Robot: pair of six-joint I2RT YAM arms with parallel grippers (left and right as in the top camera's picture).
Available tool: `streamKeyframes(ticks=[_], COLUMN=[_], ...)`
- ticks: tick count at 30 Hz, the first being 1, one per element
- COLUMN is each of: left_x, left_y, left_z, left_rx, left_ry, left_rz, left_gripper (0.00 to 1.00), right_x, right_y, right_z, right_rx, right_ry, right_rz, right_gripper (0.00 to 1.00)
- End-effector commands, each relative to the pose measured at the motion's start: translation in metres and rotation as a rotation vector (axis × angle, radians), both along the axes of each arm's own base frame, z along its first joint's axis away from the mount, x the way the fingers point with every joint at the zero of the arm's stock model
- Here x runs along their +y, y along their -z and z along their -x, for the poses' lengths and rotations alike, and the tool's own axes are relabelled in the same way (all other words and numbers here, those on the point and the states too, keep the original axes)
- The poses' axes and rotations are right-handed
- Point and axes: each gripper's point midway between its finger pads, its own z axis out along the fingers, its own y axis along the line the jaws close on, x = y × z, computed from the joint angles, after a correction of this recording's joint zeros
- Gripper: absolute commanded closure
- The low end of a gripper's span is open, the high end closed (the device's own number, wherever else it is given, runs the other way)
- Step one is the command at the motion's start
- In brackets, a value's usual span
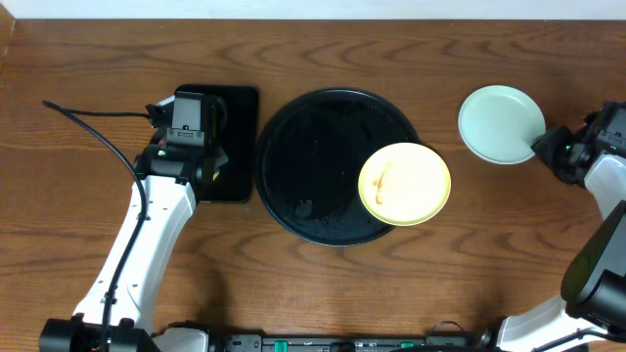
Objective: Clean dirty plates on tray and stack at the side
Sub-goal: 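Lift the pale green plate with the right gripper and stack it at the right side, then reach the right gripper to the yellow plate's rim and grip it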
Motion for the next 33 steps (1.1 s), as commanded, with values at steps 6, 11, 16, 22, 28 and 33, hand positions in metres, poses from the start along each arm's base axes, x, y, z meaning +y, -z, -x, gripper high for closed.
streamKeyframes(ticks=[6,11,16,22,28,33], left_x=[0.003,0.003,0.003,0.003,0.003,0.003], left_y=[0.002,0.002,0.002,0.003,0.004,0.003], left_z=[0.001,0.001,0.001,0.003,0.004,0.004], left_rx=[0.006,0.007,0.007,0.018,0.022,0.021], left_ry=[-0.012,-0.012,-0.012,-0.012,-0.012,-0.012], left_rz=[-0.003,-0.003,-0.003,-0.005,-0.005,-0.005], left_gripper=[0.92,0.92,0.92,0.92,0.92,0.92], right_x=[0.038,0.082,0.127,0.156,0.172,0.18], right_y=[-0.102,-0.133,-0.109,-0.084,-0.054,-0.035], right_z=[0.012,0.062,0.118,0.133,0.131,0.118], right_rx=[-0.18,-0.112,0.142,0.25,0.245,0.205], right_ry=[-0.115,-0.164,-0.229,-0.234,-0.218,-0.247], right_rz=[-0.006,-0.025,-0.053,-0.057,-0.065,-0.055], right_gripper=[0.39,0.01,0.01,0.01,0.01,0.16])
